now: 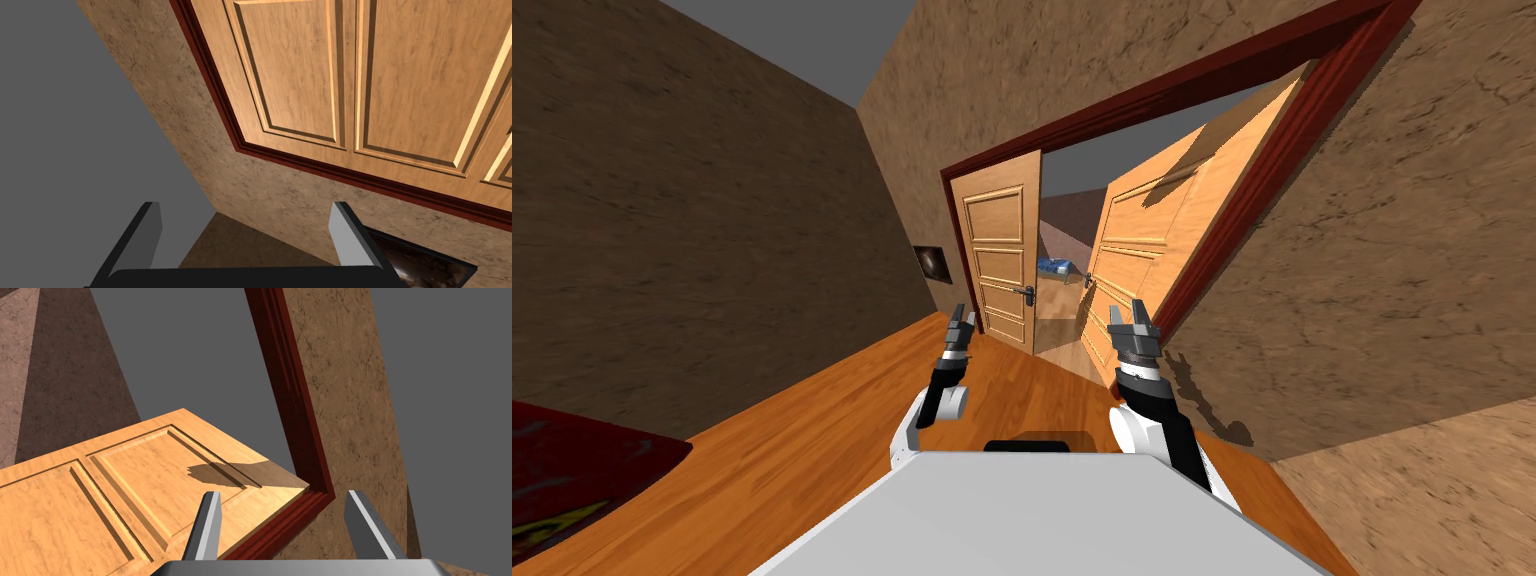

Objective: Push the door open

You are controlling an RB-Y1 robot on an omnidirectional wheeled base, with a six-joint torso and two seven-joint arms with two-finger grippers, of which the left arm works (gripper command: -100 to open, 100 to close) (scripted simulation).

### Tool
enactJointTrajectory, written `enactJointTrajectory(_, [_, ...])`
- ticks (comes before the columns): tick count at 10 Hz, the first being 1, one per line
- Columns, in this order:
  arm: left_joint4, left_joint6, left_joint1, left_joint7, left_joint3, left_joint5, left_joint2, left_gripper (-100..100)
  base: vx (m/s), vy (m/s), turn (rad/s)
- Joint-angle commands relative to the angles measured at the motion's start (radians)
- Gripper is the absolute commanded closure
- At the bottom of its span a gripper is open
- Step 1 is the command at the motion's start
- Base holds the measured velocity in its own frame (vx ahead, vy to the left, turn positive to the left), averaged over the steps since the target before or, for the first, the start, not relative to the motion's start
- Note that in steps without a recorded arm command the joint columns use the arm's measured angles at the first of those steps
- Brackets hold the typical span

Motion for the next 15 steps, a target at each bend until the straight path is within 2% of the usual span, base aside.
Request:
enactJointTrajectory(1, [0.048,0.005,-0.027,0.001,-0.008,0.001,0.004,-100,0.090,0.028,-0.026])
enactJointTrajectory(2, [0.078,0.007,-0.046,0.001,-0.012,0.002,0.007,-100,0.110,0.033,-0.031])
enactJointTrajectory(3, [0.080,0.007,-0.046,0.001,-0.012,0.002,0.007,-100,0.072,0.032,-0.013])
enactJointTrajectory(8, [0.245,0.018,-0.147,0.005,-0.032,0.007,0.015,-100,0.078,0.035,-0.029])
enactJointTrajectory(9, [0.255,0.018,-0.147,0.005,-0.032,0.007,0.015,-100,0.072,0.022,-0.011])
enactJointTrajectory(11, [0.316,0.023,-0.189,0.006,-0.041,0.008,0.016,-100,0.077,0.019,-0.024])
enactJointTrajectory(12, [0.327,0.023,-0.189,0.006,-0.041,0.008,0.016,-100,0.059,0.022,-0.016])
enactJointTrajectory(14, [0.387,0.027,-0.231,0.007,-0.049,0.010,0.016,-100,0.053,0.032,-0.026])
enactJointTrajectory(15, [0.399,0.027,-0.231,0.007,-0.049,0.010,0.016,-100,0.059,0.025,-0.013])
